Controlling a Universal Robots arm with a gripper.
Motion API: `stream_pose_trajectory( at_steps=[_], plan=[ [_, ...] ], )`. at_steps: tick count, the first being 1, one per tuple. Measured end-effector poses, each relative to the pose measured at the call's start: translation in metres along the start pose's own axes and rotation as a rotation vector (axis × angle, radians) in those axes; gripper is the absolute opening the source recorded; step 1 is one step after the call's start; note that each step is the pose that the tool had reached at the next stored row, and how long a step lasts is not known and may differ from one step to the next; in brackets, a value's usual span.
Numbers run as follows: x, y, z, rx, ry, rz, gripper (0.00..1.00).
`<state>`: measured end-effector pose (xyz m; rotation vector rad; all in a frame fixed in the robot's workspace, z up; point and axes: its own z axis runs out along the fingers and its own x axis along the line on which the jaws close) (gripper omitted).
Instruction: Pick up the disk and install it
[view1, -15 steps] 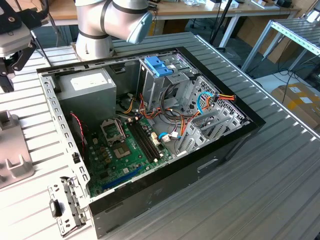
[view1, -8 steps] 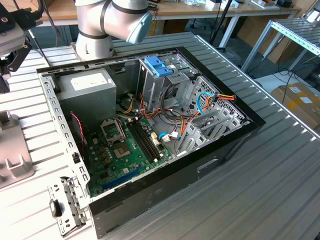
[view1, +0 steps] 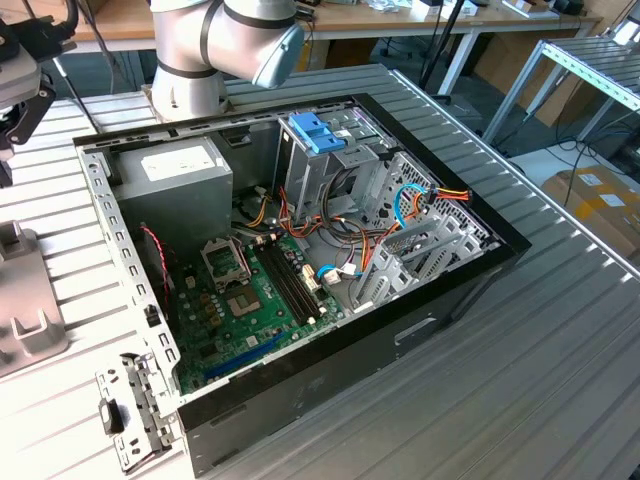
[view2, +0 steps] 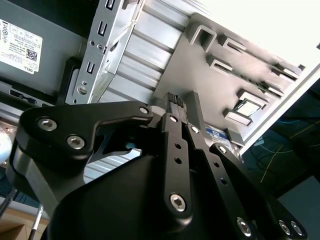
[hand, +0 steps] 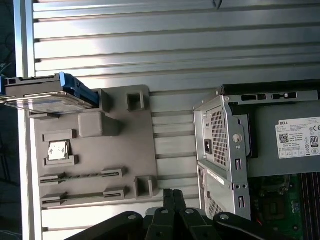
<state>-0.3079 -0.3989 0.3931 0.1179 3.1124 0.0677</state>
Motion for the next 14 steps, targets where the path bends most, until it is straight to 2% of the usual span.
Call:
stream_pose_trajectory(
  at_steps=[14],
  plan=[
    [0.0062, -0.0005, 0.0, 0.0, 0.0001, 0.0, 0.11]
  ],
)
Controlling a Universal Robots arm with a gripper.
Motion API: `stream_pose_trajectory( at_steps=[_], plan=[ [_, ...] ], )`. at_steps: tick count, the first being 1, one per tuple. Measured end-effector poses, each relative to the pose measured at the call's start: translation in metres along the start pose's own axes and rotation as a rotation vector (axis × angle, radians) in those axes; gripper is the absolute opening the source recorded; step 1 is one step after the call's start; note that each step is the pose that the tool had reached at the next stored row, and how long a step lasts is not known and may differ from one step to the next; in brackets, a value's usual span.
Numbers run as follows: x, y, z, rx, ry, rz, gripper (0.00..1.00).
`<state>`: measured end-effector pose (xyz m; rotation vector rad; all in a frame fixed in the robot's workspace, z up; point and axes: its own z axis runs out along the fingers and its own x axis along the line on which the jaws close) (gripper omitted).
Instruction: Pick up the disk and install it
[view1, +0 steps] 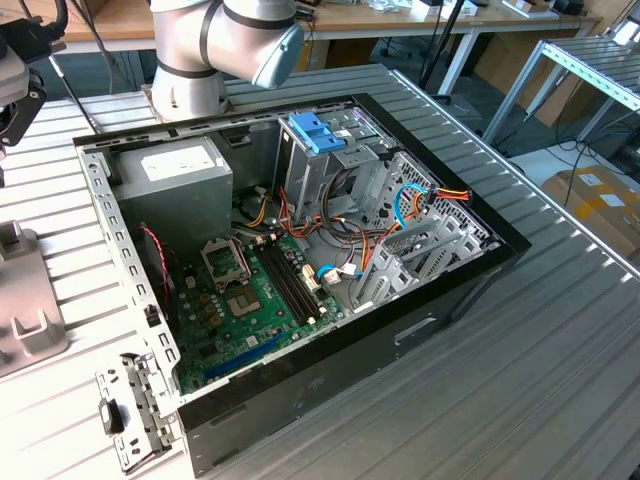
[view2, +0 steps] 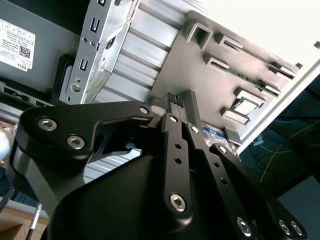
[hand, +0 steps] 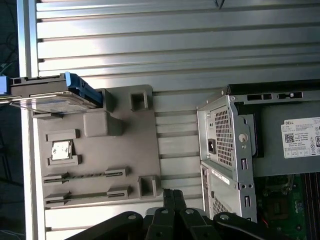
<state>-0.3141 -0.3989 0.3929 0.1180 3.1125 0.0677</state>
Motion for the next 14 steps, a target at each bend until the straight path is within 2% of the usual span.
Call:
stream_pose_trajectory(
  at_steps=[14],
  plan=[
    [0.0082, -0.0006, -0.0001, 0.0, 0.0, 0.0, 0.11]
  ],
)
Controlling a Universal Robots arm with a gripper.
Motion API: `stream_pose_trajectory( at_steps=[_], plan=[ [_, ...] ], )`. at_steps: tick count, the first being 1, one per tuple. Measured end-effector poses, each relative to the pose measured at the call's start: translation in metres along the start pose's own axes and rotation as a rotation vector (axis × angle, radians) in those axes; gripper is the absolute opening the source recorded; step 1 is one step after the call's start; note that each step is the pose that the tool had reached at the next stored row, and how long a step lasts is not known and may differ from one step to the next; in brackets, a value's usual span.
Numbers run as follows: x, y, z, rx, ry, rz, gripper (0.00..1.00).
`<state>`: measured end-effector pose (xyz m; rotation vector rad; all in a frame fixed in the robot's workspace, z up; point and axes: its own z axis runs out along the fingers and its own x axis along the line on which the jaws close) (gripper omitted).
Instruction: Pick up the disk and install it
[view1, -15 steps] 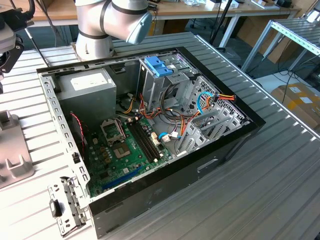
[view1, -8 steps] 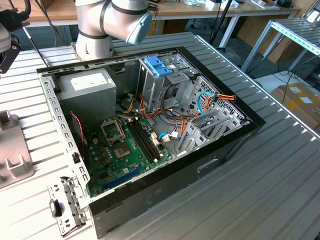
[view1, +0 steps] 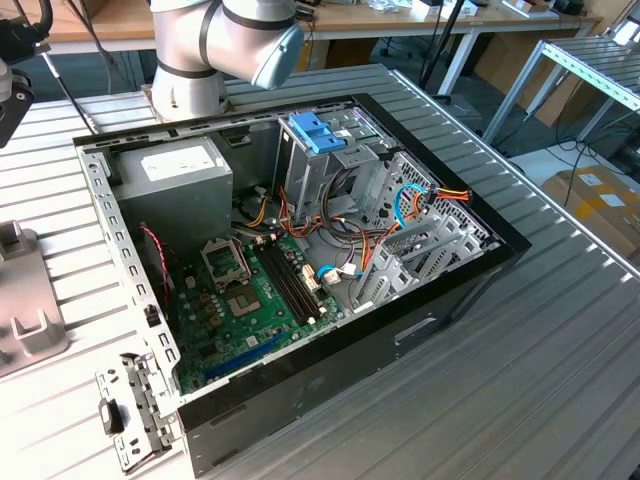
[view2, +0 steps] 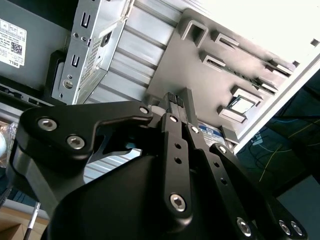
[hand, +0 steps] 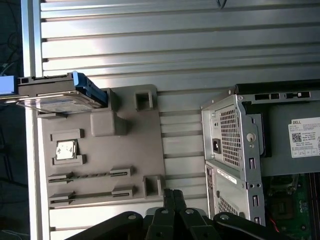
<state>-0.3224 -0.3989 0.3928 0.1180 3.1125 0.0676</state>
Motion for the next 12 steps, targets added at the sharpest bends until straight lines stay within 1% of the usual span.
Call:
stream_pose_trajectory(
  at_steps=[12],
  plan=[
    [0.0071, -0.0005, -0.0001, 0.0, -0.0001, 0.0, 0.11]
  ],
)
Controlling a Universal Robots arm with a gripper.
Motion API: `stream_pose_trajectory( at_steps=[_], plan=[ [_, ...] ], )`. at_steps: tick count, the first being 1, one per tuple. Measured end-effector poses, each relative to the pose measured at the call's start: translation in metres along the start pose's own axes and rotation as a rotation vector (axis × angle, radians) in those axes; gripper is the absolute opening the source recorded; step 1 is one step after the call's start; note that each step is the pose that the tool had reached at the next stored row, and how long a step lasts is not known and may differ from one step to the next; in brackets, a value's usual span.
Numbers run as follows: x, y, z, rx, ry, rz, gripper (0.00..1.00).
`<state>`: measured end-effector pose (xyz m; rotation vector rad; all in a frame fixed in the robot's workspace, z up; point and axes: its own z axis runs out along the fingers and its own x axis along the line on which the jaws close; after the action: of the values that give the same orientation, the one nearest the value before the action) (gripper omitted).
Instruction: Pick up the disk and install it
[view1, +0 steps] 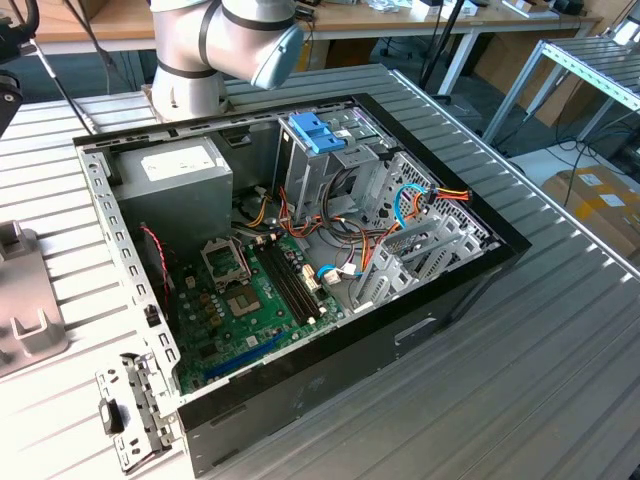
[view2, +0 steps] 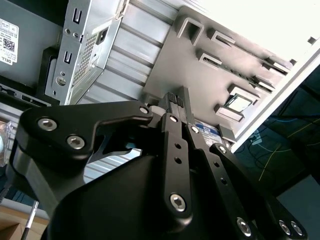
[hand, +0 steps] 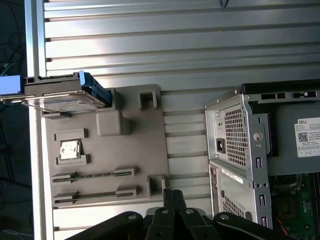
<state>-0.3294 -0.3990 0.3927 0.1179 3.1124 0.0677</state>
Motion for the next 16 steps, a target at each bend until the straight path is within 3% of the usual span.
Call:
stream_pose_trajectory(
  at_steps=[16],
  plan=[
    [0.0087, -0.0006, -0.0001, 0.0, 0.0, 0.0, 0.11]
  ],
)
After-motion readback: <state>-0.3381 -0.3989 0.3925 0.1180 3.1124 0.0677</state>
